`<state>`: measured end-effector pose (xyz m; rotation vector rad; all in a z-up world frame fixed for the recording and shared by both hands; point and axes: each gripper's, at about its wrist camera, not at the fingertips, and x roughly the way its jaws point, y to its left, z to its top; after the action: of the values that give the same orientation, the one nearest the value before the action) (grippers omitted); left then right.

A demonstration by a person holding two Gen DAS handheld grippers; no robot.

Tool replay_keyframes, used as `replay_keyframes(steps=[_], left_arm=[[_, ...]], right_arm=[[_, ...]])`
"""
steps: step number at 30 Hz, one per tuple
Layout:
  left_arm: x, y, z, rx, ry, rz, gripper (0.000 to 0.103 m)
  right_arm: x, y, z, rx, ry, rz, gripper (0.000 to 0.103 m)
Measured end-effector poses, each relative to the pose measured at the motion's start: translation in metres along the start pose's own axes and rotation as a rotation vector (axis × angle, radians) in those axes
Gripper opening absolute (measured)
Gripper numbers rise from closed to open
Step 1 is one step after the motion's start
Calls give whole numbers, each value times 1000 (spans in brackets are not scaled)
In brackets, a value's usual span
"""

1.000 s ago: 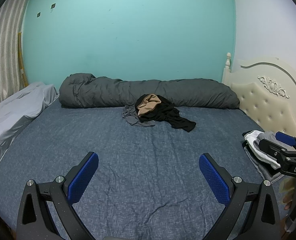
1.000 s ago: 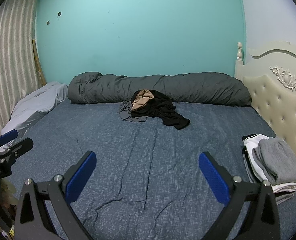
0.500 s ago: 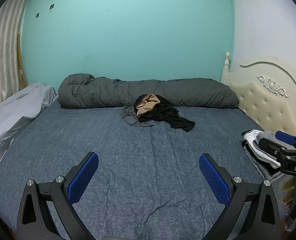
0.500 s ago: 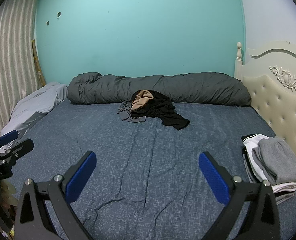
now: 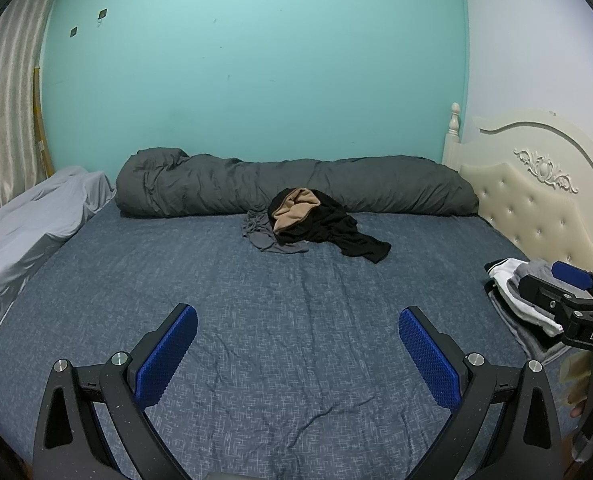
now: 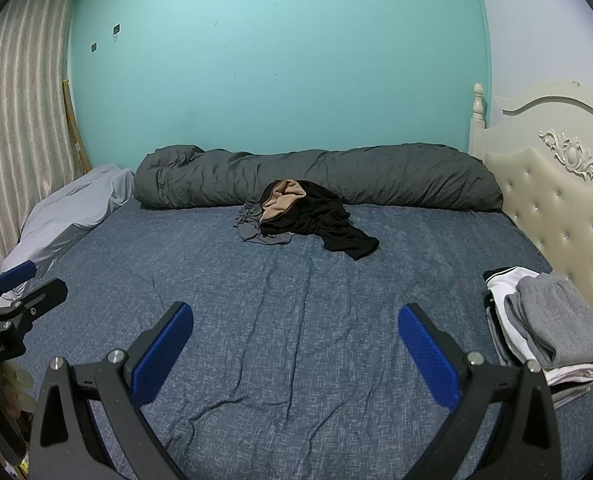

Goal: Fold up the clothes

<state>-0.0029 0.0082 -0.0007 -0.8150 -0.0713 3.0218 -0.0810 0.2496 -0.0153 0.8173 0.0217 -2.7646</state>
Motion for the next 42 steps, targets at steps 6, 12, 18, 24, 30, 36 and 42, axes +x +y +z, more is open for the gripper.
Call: replay_keyframes(steps=[6, 12, 18, 24, 30, 36, 42], left_arm=[[-1, -1, -1, 2, 1, -1, 103], [1, 1, 2, 1, 3, -3, 103], [3, 0, 3, 2, 5, -3, 103], [3, -4, 1, 2, 6, 2, 103], [6, -4, -1, -2, 6, 3, 103], [17, 1, -6, -10, 12, 2, 103], [53, 12, -13, -35, 55, 5, 103]], right_arm=[[1, -1, 0, 0, 0, -1, 103], [1, -1, -1, 1, 0, 0, 103], [2, -2, -1, 1, 2, 0, 103], [4, -4, -2, 2, 4, 0, 103], [7, -7, -3, 6, 8, -1, 103], [23, -19, -8, 34, 38, -2, 103], [56, -36, -18, 63, 81, -7, 103]])
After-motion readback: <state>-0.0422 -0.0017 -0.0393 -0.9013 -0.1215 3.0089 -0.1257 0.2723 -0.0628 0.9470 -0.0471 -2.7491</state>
